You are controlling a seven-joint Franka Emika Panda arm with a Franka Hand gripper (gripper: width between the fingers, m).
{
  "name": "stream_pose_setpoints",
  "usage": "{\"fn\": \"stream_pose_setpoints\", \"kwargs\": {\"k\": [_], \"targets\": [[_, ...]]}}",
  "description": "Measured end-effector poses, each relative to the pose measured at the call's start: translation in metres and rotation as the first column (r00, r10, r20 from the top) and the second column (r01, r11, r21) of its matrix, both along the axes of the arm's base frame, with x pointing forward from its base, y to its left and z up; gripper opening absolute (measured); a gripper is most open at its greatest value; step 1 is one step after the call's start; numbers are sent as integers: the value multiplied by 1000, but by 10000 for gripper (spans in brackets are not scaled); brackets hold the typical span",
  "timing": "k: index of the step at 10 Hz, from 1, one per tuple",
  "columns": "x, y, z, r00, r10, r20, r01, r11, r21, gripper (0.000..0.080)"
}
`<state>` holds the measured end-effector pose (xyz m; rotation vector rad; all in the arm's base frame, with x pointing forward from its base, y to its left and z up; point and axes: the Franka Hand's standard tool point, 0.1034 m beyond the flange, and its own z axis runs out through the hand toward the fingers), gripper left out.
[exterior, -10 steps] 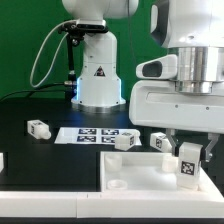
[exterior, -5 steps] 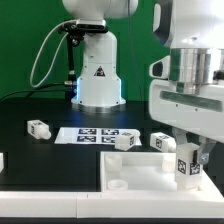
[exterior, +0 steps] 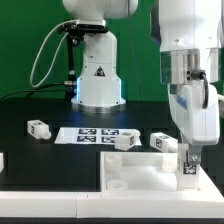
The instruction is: Assemble one leg
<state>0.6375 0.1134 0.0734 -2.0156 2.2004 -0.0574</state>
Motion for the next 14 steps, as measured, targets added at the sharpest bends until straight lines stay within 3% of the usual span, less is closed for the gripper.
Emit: {"fn": "stream_pose_setpoints", "kwargs": {"k": [2, 3, 4, 6, 7, 8, 9, 10, 12, 14], "targets": [[1, -4, 1, 910, 413, 17, -412, 910, -57, 571], [2, -6, 3, 862, 506, 28, -502, 861, -79, 571], [0, -11, 4, 836, 547, 45, -540, 834, -113, 633], [-1, -12, 3, 776, 630, 36, -621, 772, -132, 645], [0, -11, 3, 673, 740, 15, -728, 665, -167, 649], [2, -5, 5, 495, 868, -31, -853, 479, -205, 649], [4, 3, 4, 346, 936, -65, -923, 327, -204, 649], [6, 4, 3, 303, 950, -72, -937, 283, -204, 649], [5, 2, 2, 335, 940, -70, -927, 316, -202, 607], [5, -1, 1, 340, 937, -74, -926, 320, -199, 290]]}}
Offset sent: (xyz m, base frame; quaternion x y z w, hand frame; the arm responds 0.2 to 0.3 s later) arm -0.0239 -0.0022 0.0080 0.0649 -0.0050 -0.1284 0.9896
